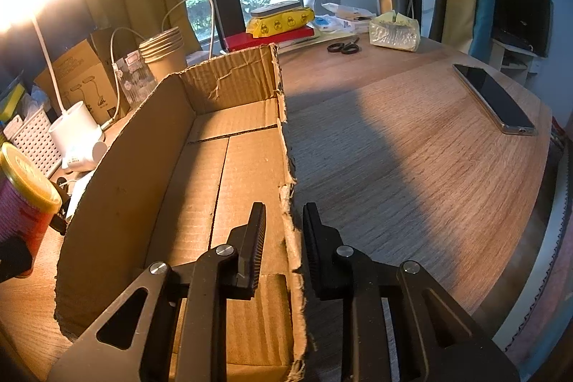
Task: Organize rigid objects
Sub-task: 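Grasp the red-and-gold tin can with the left gripper and lift it, then lower the tin can into the cardboard box and open the left gripper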
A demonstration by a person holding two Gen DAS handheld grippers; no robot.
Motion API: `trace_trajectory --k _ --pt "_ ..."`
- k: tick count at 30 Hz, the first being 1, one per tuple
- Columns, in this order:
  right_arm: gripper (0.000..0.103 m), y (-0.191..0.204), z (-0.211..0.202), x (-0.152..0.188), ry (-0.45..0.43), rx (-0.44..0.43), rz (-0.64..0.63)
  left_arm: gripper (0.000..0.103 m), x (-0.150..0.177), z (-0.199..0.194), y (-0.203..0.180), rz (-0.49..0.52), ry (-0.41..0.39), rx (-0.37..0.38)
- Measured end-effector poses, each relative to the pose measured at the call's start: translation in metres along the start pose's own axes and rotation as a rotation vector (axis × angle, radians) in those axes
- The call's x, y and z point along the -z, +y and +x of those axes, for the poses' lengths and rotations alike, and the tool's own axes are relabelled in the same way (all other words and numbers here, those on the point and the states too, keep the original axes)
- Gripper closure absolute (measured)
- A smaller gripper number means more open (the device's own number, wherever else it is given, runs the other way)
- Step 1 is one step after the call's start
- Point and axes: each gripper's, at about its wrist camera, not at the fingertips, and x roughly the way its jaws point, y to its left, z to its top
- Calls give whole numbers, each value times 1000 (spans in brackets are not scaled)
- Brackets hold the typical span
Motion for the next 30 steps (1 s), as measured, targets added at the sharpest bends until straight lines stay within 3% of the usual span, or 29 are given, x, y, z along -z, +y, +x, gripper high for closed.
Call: trace_trajectory --k 15,30 --pt "80 0 0 0 0 0 -1 47 -25 25 -37 53 21 55" --pt "80 3 2 -3 -4 -8 -4 46 -28 59 -58 105 113 33"
